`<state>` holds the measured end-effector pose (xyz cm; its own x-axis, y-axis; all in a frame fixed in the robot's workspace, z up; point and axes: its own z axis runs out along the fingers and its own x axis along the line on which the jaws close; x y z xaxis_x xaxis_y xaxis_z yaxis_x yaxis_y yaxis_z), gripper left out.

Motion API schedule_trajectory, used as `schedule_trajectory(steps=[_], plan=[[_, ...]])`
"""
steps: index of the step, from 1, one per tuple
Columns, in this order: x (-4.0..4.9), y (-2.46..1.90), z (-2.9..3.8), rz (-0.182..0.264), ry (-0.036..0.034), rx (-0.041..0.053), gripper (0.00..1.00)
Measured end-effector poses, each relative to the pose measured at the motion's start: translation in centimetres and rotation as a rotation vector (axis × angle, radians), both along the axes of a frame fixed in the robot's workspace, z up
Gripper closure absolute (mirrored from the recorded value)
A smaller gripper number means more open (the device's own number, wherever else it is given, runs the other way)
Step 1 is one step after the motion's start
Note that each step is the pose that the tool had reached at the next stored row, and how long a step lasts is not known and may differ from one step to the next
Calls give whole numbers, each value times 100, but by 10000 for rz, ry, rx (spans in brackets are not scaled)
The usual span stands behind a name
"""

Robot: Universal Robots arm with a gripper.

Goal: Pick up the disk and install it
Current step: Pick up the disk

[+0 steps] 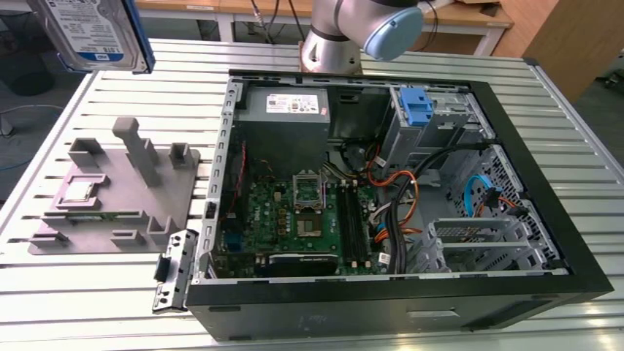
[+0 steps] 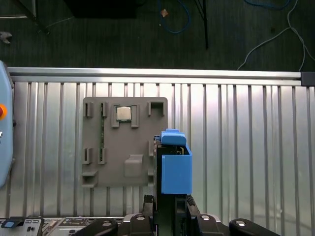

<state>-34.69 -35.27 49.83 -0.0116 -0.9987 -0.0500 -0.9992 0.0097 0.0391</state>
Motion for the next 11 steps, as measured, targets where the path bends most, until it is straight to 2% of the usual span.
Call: schedule_trajectory(steps=[11], plan=[[131, 0, 0, 0, 0, 0, 65]])
